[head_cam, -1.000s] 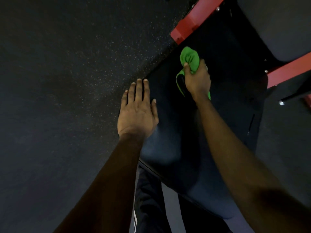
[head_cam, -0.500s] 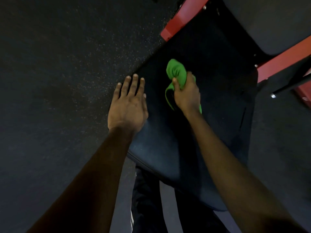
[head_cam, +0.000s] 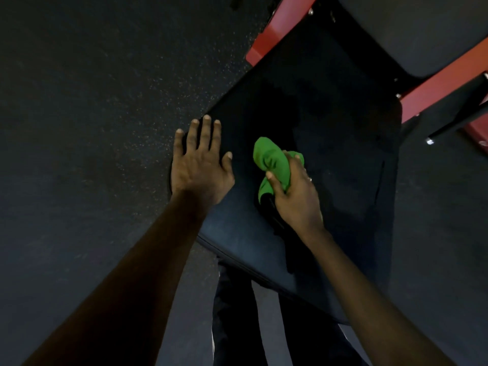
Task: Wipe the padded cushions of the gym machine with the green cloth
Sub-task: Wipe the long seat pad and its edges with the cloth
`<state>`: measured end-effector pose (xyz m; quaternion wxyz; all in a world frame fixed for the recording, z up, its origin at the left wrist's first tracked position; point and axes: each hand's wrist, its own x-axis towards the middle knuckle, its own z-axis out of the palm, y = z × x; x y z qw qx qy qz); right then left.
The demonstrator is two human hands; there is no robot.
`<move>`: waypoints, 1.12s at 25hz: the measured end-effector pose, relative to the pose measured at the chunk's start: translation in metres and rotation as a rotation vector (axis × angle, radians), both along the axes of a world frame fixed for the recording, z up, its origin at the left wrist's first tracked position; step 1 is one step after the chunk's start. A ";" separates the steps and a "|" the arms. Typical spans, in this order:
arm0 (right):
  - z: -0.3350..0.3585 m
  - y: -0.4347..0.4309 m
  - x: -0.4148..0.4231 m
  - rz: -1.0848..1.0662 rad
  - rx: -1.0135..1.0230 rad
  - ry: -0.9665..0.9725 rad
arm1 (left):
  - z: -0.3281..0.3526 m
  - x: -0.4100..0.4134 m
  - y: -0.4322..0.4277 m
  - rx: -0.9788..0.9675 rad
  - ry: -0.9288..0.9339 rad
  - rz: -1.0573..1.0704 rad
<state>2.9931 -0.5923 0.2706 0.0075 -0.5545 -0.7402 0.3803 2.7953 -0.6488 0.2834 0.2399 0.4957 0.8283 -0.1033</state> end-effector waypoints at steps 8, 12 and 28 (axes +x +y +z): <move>-0.052 0.099 -0.046 -0.290 0.028 -0.170 | -0.003 0.020 0.005 0.031 0.089 0.058; -0.001 0.012 -0.011 -0.079 -0.006 -0.011 | -0.003 0.021 0.008 0.083 0.054 -0.027; -0.002 0.015 -0.018 -0.012 -0.004 -0.034 | -0.006 0.020 0.008 0.058 0.049 -0.017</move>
